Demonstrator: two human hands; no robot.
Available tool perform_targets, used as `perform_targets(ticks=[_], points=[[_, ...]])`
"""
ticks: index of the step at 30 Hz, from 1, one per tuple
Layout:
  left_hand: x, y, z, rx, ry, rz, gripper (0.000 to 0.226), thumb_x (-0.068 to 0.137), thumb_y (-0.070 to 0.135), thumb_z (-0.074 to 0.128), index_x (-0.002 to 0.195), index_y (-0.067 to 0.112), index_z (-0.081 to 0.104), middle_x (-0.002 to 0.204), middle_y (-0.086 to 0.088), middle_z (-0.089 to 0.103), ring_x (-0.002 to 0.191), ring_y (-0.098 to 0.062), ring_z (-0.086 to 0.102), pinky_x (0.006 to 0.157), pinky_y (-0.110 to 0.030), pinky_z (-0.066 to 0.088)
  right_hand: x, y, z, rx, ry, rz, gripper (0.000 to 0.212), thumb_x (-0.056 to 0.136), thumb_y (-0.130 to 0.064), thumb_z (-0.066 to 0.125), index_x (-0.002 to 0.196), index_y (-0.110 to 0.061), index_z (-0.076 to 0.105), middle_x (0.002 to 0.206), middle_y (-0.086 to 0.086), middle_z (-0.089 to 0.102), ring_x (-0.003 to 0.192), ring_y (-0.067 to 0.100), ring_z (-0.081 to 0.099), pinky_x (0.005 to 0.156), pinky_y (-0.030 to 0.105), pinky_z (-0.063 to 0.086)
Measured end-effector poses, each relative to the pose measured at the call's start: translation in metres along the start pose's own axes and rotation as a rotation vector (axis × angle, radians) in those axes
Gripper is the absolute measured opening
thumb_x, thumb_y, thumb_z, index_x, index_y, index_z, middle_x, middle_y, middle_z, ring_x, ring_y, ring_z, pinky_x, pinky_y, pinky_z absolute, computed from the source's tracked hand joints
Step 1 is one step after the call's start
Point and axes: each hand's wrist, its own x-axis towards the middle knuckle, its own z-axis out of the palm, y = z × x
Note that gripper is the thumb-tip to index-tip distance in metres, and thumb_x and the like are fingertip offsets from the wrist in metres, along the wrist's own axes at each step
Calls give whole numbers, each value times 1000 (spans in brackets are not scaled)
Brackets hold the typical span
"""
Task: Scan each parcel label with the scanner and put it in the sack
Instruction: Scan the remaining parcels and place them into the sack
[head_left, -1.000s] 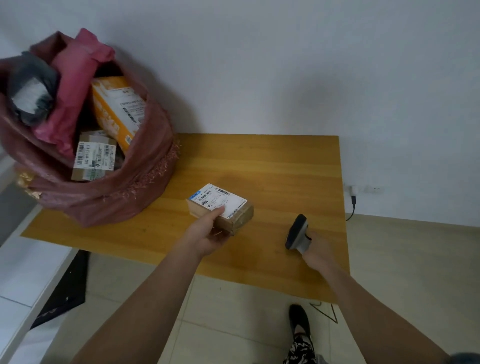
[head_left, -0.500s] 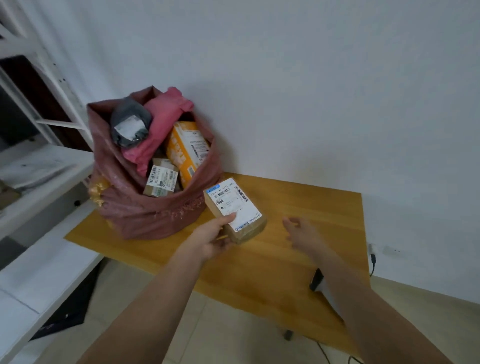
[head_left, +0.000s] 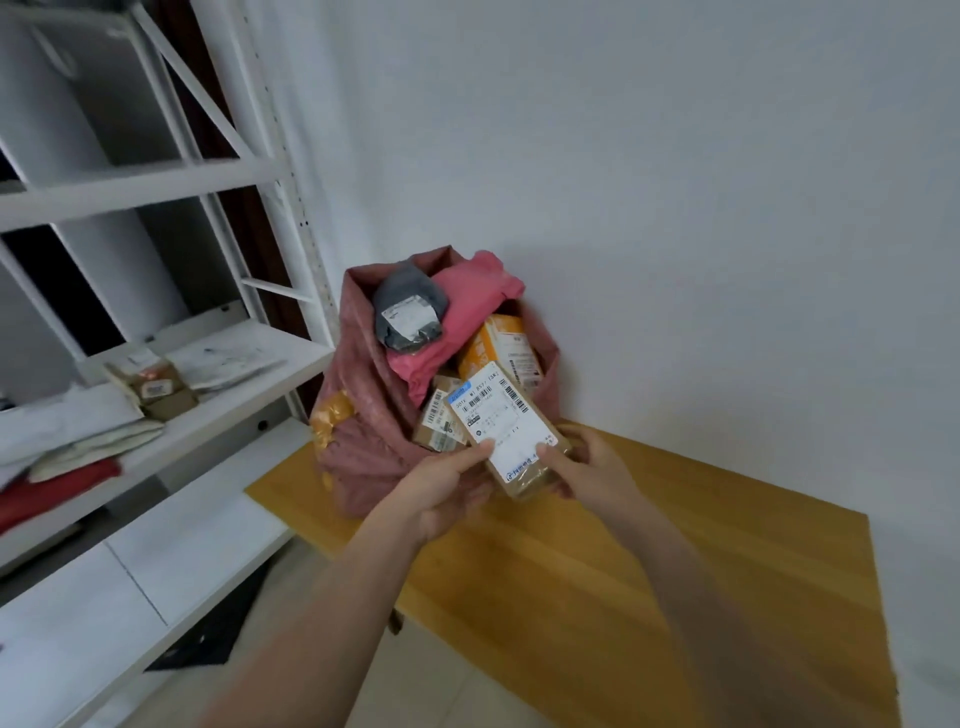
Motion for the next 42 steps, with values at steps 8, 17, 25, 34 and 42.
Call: perform_targets(ticks=[8,17,25,34,42], points=[[41,62,-30,30,267,-18,25,93,14,63,112,0,59,84,-11,63,68,-21,62,56,-29,54,110,-13,29,-40,138,5,32,90,-29,67,115,-20,49,98,-10,62,75,3,68,54,18,53],[115,123,-64,13,526,169,5,87,-3,58,86,1,61,77,-12,59,63,-19,56,58,-25,50,188,-4,59,-521,232,-61,24,78,-31,78,91,-22,60,116,8,42,81,18,55,80,30,50],[159,136,-90,281,1000,15,100,79,29,77,151,5,12,156,-20,11,138,-39,22,112,-48,31,223,2,52,-737,322,38,51,86,-67,50,122,-32,53,149,9,10,135,41,16,109,60,21],[207,134,-134,272,622,-69,45,97,13,48,139,-1,44,142,-20,49,121,-33,54,88,-38,48,226,18,50,-600,554,246,121,58,-76,72,146,-21,9,152,15,6,137,44,16,105,61,31],[208,150,-143,100,616,98,35,98,14,48,127,-5,52,99,-16,61,81,-26,57,67,-33,49,221,10,61,-650,497,206,23,98,-14,47,110,0,60,114,23,64,110,36,58,80,31,40]])
